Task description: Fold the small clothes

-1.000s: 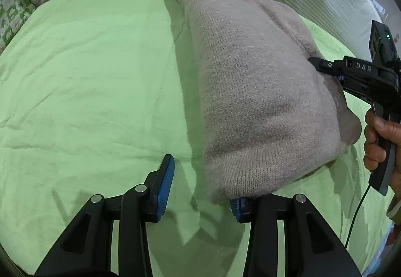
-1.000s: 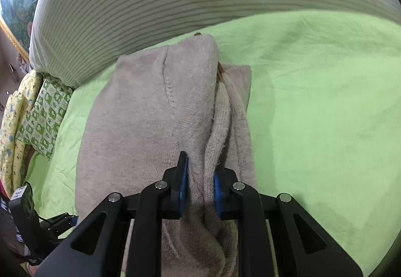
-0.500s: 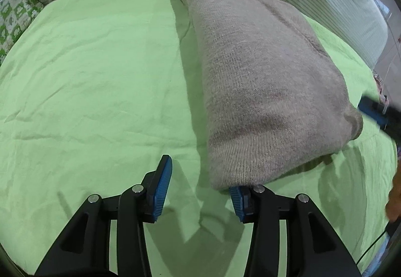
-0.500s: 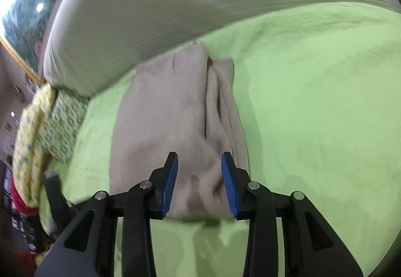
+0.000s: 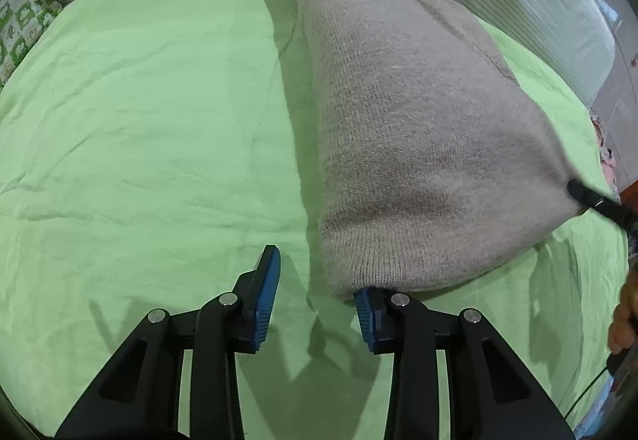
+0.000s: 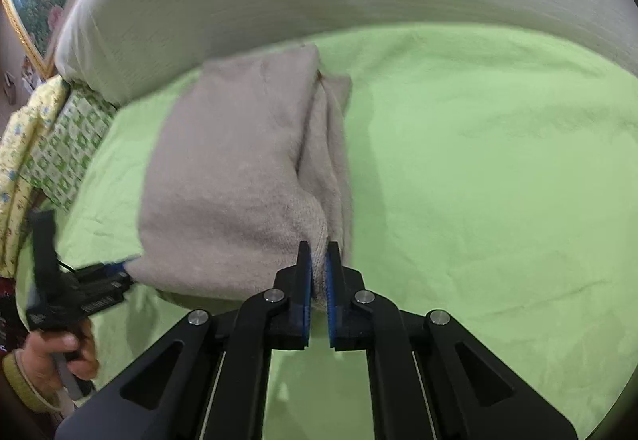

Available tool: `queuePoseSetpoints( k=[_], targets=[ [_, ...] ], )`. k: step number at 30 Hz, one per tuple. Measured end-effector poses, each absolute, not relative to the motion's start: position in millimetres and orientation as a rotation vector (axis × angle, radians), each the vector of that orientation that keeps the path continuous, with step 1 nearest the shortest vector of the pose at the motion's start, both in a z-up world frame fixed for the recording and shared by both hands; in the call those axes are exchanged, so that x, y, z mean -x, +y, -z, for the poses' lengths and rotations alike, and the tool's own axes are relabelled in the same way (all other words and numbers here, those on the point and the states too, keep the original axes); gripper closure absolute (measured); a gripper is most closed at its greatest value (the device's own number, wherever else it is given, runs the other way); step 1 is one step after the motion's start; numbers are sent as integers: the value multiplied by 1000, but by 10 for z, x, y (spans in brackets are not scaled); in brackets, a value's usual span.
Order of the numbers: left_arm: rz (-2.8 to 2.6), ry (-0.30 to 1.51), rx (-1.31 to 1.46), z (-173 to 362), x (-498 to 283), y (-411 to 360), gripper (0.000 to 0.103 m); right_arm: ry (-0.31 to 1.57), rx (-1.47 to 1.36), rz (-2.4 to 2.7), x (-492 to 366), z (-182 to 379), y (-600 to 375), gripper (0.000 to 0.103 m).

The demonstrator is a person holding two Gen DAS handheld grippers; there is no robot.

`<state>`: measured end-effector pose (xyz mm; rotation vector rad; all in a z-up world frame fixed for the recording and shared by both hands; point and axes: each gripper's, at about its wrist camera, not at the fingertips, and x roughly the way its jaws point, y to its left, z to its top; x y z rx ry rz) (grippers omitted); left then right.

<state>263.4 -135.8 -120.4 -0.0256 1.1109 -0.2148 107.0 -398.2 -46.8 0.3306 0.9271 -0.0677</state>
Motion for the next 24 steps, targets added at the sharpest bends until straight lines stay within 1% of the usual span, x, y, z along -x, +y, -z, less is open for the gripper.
queuePoseSetpoints(
  k=[4,8,10,11,13,14,15,16,17,18,20,22,24],
  targets=[
    [229,1126,20,1236,-2616,-1346,66,966,-372,91,-1089,722,-4014,97],
    [241,1144,25,1215,-2606,-1315,61,973,-404,66,-1097,658,-4040,96],
    [249,1161,43,1197,-2591,-1277,61,975,-419,53,-1075,595,-4050,94],
    [257,1166,50,1182,-2575,-1251,61,974,-425,57,-1060,570,-4057,90],
    [283,1170,62,1129,-2513,-1206,61,951,-447,71,-1017,481,-4113,85],
    [295,1167,69,1077,-2466,-1176,60,931,-460,77,-1003,430,-4139,80],
    [300,1165,74,1045,-2440,-1164,59,910,-472,83,-1003,374,-4162,72],
    [311,1159,88,980,-2406,-1133,55,891,-476,91,-1014,326,-4178,67],
    [325,1140,110,897,-2375,-1096,52,876,-479,94,-1053,285,-4181,56],
    [328,1126,123,845,-2374,-1085,51,860,-486,93,-1092,246,-4186,50],
    [331,1079,174,680,-2401,-1027,45,844,-497,74,-1221,192,-4175,50],
    [320,1058,201,592,-2445,-1005,43,837,-493,70,-1401,168,-4148,50],
    [305,1050,221,547,-2553,-999,42,841,-492,72,-1590,181,-4118,49]
  ],
)
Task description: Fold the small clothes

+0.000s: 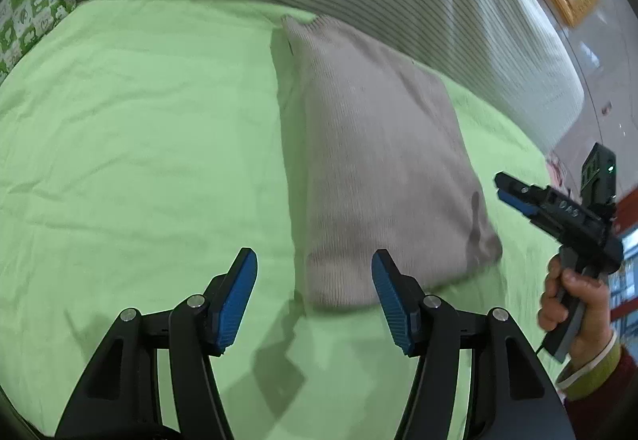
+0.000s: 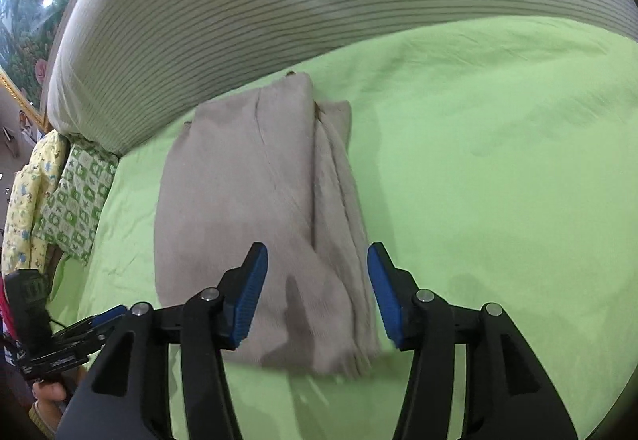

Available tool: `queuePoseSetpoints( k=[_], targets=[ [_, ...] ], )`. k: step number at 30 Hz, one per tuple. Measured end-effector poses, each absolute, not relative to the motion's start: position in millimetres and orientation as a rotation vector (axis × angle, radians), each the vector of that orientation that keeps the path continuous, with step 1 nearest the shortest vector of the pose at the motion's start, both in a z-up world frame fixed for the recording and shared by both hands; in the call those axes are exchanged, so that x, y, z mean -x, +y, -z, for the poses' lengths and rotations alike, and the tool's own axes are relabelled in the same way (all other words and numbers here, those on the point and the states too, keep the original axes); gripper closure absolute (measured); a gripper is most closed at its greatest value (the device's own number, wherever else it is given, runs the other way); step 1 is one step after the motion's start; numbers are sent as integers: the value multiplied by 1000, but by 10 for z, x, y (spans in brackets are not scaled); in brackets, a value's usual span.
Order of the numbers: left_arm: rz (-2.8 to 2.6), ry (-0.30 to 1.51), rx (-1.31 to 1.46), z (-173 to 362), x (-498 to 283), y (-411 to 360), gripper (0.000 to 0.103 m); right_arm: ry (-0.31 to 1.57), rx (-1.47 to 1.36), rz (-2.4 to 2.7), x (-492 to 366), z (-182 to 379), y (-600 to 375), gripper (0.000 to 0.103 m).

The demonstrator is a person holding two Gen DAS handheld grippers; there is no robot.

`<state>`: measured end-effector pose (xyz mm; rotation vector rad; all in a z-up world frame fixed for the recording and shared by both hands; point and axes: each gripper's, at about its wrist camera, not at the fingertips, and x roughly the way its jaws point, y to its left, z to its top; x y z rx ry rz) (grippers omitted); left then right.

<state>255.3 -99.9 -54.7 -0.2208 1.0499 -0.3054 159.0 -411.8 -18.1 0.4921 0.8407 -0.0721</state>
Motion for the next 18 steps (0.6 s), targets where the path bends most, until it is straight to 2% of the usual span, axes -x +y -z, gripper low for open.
queuePoseSetpoints(
  k=[5,9,13,18],
  targets=[
    [272,1060,255,584,-2768,-1061,40,871,-433,87,-1994,242,-4031,49],
    [272,1066,280,637,-2895,-1075,38,883,-464,67,-2248,342,-4100,38],
    [281,1082,330,684,-3080,-1075,34,962,-356,98,-2391,543,-4105,39],
    [314,1080,374,740,-3216,-1110,29,934,-472,74,-2278,613,-4302,39]
  ],
)
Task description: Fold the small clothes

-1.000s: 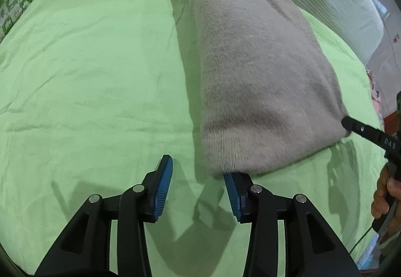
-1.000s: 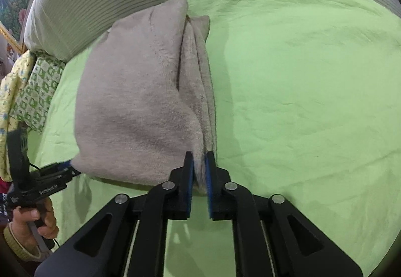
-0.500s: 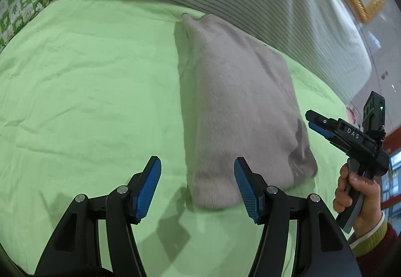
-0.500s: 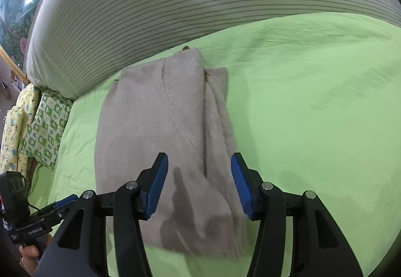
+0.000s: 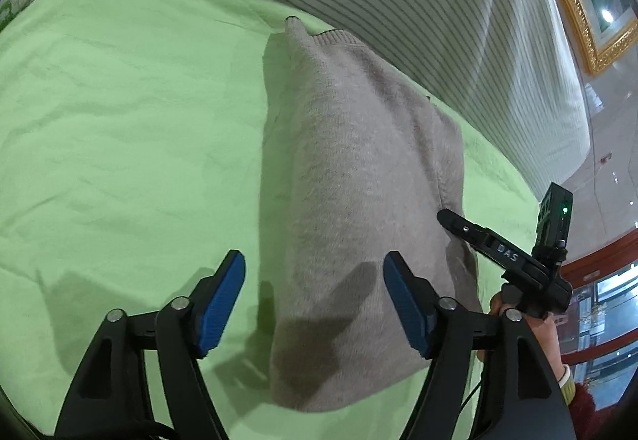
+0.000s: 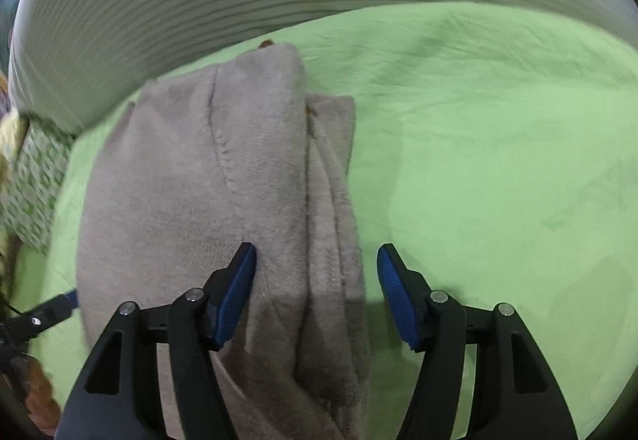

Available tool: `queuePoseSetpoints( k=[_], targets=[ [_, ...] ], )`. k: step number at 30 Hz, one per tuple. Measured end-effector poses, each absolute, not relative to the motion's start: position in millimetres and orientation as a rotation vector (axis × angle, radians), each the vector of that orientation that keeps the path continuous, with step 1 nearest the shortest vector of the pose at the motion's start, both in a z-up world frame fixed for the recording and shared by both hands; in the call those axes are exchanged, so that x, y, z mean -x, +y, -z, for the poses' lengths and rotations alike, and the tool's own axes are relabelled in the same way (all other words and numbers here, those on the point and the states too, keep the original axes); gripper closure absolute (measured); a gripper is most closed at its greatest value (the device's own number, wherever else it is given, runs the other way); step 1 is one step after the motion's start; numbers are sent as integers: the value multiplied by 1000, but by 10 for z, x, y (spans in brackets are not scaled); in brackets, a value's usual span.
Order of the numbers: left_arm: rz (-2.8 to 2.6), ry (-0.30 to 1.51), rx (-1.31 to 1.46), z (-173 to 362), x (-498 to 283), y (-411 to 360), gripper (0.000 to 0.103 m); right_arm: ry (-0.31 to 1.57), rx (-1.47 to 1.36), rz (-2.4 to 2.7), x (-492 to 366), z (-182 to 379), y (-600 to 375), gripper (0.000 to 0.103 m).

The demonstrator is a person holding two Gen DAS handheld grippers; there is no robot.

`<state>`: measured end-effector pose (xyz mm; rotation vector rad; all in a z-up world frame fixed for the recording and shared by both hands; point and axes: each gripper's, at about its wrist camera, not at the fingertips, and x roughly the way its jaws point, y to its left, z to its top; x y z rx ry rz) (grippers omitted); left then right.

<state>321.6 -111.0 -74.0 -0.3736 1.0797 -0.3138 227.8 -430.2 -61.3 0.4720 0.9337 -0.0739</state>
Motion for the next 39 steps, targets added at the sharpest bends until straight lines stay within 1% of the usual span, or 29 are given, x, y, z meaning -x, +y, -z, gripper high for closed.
queuePoseSetpoints(
  k=[4,7,16,18,19,20,21,23,25,30,33,39],
  targets=[
    [332,1103,389,844,-3340,-1164,29,911,-560,9,-2230,605,-4381,39],
    [344,1123,411,940,-3393,-1194,23,915,-588,-25,-2204,630,-4420,39],
    [363,1176,498,1269,-3596,-1271,19,935,-640,-79,-2209,767,-4505,39],
    [376,1168,520,1297,-3623,-1269,23,953,-643,-88,-2237,784,-4490,40],
    [390,1162,523,1292,-3623,-1273,34,963,-646,-98,-2234,788,-4504,43],
    [396,1163,519,1287,-3625,-1280,38,973,-659,-102,-2237,794,-4496,52],
    [400,1159,511,1271,-3611,-1280,41,972,-661,-97,-2238,785,-4468,57],
    [419,1143,512,1223,-3562,-1255,55,957,-642,-83,-2203,705,-4404,63],
    [438,1111,516,1128,-3479,-1211,59,938,-619,-80,-2171,594,-4287,65],
    [445,1061,518,882,-3208,-980,61,882,-616,-148,-2005,353,-4030,68],
    [436,1030,541,714,-2951,-696,61,863,-626,-193,-1881,259,-3837,68],
    [397,1013,537,589,-2483,-228,61,852,-634,-267,-1698,260,-3335,69]
  ],
)
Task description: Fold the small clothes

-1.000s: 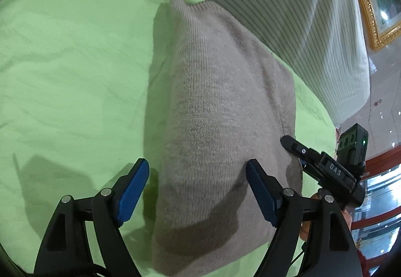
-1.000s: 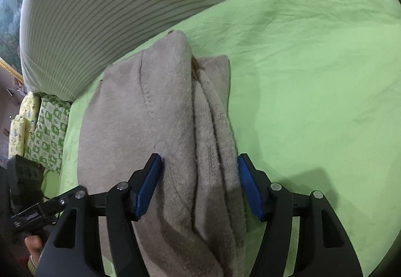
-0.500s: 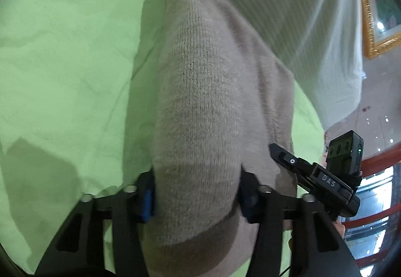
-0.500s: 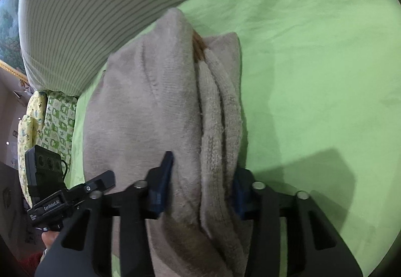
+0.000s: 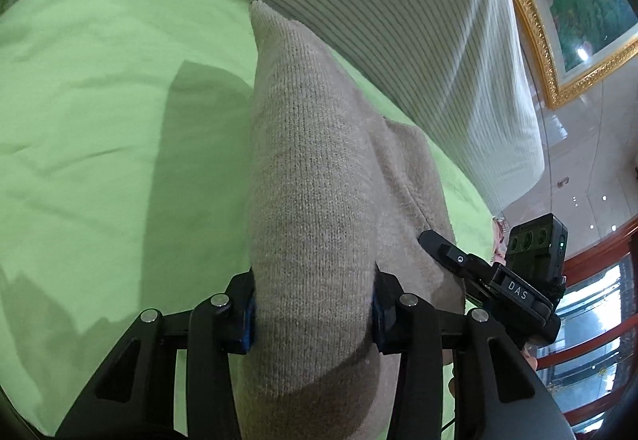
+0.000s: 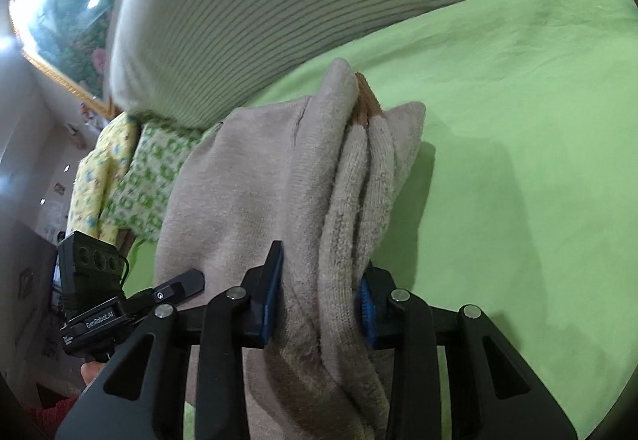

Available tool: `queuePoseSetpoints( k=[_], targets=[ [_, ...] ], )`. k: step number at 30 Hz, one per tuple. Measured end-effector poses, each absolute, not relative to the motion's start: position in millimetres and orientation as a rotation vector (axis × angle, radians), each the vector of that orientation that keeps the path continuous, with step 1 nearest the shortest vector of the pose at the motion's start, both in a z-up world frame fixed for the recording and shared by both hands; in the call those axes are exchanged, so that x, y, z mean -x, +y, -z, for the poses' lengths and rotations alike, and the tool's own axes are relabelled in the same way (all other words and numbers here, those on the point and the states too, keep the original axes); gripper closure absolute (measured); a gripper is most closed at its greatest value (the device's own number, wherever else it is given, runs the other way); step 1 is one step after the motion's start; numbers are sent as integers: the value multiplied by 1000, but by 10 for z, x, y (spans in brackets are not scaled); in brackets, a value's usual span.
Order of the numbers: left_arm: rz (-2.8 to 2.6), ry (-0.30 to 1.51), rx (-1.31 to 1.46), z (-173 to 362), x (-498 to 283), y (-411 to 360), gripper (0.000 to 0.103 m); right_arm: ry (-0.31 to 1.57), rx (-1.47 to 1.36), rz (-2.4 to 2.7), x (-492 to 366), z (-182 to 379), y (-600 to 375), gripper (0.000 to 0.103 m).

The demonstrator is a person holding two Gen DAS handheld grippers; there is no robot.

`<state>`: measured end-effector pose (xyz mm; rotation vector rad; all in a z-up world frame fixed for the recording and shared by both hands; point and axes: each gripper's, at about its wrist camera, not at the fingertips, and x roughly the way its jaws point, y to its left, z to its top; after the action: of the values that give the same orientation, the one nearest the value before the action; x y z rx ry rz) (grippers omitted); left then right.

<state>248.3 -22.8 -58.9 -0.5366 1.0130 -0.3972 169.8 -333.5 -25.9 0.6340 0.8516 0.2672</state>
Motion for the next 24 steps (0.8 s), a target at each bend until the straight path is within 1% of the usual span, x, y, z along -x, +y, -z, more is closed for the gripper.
queuePoseSetpoints(
  k=[4,9,10,15,18,21,24],
  targets=[
    [377,1025,545,565,-2254,101,61,883,-650,-283,-1613,376,-3114,69],
    [375,1025,515,644,-2042,194,61,907,-641,-274,-1528,461,-2945,69],
    [372,1028,516,677,-2068,119,61,916,-638,-271,-1539,485,-2912,69],
    [357,1065,513,898,-2012,240,60,948,-627,-255,-1548,598,-2809,68],
    [361,1068,512,940,-2016,264,59,954,-617,-245,-1529,644,-2836,67],
    [357,1081,496,973,-2047,249,57,960,-603,-231,-1536,674,-2826,64],
    [335,1098,486,994,-2111,182,50,967,-583,-212,-1541,706,-2821,60]
  ],
)
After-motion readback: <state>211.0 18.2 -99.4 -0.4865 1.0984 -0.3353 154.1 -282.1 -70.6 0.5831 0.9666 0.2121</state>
